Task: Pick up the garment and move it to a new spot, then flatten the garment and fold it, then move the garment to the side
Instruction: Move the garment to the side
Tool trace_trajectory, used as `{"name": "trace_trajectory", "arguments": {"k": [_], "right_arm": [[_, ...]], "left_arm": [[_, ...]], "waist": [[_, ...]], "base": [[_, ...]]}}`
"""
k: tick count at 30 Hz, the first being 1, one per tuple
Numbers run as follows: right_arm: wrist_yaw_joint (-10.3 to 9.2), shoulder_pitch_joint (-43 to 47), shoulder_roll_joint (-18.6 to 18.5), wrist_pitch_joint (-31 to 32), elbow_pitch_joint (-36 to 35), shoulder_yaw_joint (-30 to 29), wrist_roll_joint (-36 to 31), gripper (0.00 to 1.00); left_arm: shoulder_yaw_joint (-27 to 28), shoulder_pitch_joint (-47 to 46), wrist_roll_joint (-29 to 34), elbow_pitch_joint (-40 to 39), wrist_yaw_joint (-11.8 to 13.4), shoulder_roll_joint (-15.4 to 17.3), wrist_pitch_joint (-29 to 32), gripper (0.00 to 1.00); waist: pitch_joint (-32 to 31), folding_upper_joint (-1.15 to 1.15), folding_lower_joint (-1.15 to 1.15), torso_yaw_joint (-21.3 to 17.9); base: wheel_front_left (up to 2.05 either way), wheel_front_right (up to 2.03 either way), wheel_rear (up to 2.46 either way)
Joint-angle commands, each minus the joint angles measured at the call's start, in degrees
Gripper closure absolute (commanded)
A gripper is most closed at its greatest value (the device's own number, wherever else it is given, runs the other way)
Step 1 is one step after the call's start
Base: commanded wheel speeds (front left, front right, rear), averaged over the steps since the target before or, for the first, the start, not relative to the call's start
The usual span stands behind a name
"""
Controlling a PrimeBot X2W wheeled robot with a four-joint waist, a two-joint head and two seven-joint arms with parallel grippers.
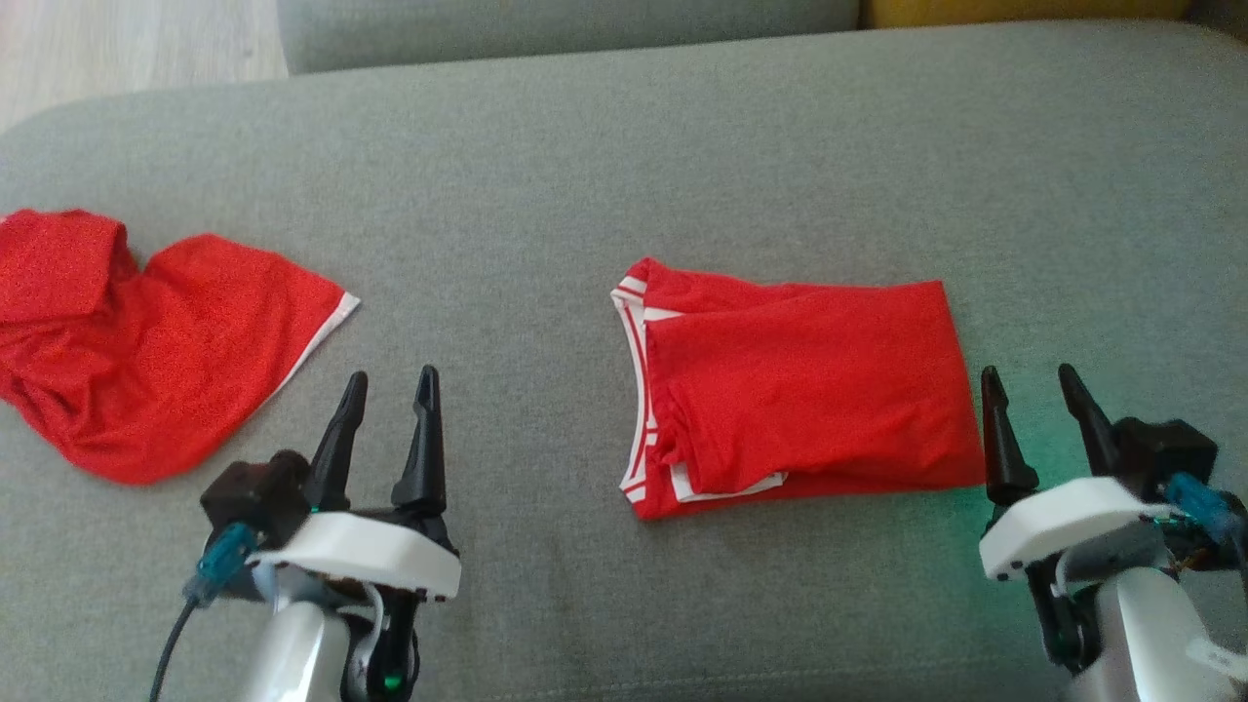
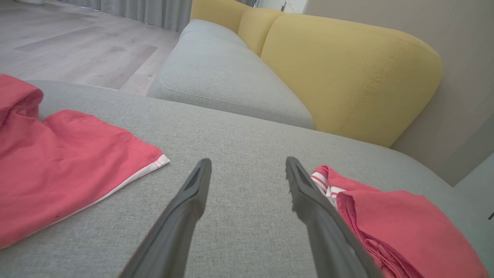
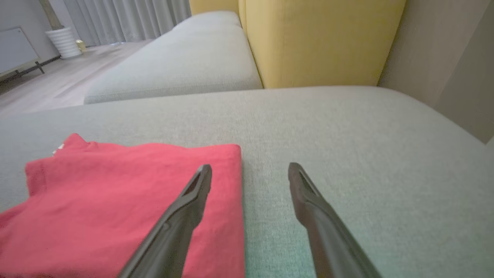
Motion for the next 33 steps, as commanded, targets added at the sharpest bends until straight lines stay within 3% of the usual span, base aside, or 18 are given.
{"name": "trace_trajectory", "arguments": {"k": [1, 9, 17, 18, 19, 20, 27, 33], "right_arm": [[0.19, -3.7, 0.3, 1.3, 0.1, 0.5, 0.0, 0.0], [0.19, -8.5, 0.6, 4.2, 8.5, 0.0, 6.2, 0.0], [0.19, -11.3, 0.6, 4.9, 13.9, 4.2, 11.0, 0.0], [0.19, -11.5, 0.6, 4.9, 14.4, 4.8, 11.0, 0.54], [0.19, -11.5, 0.6, 4.9, 14.4, 4.8, 11.0, 0.54], [0.19, -11.7, 0.6, 4.7, 14.8, 5.1, 10.5, 1.0], [0.19, -13.9, -1.7, -0.1, 13.5, 7.7, 1.8, 1.0], [0.19, -18.4, -10.7, -1.1, 9.8, 12.3, -0.9, 1.0]], "left_arm": [[1.3, -3.3, -0.2, -1.9, 0.1, 0.2, -0.7, 0.0], [0.3, -5.4, -0.2, -1.5, 0.2, 0.2, -0.7, 0.0], [0.5, -6.9, 0.1, -1.2, 0.2, 0.2, -0.7, 0.0], [0.5, -7.0, 0.1, -1.2, 0.2, 0.2, -0.7, 0.0], [0.5, -7.0, 0.1, -1.2, 0.2, 0.2, -0.7, 0.0], [0.6, -7.1, 0.1, -1.1, 0.3, 0.2, -0.7, 0.0], [0.8, -7.2, 0.0, -0.8, 0.4, 0.2, -0.7, 0.0], [1.2, -7.8, 0.0, -1.1, 0.4, 0.2, -0.7, 0.0]], "waist": [[1.4, 0.0, 0.0, 0.5], [4.7, 0.0, 0.0, 1.9], [6.5, 0.0, 0.0, 2.7], [6.5, 0.0, 0.0, 2.7], [6.5, 0.0, 0.0, 2.7], [6.6, 0.0, 0.0, 2.7], [6.1, 0.0, 0.0, 1.4], [6.8, 0.0, 0.0, -0.6]], "base": [[0.0, 0.0, 0.0], [0.0, 0.0, 0.0], [0.0, 0.0, 0.0], [0.0, 0.0, 0.0], [0.0, 0.0, 0.0], [0.0, 0.0, 0.0], [0.0, 0.0, 0.0], [0.0, 0.0, 0.0]]}}
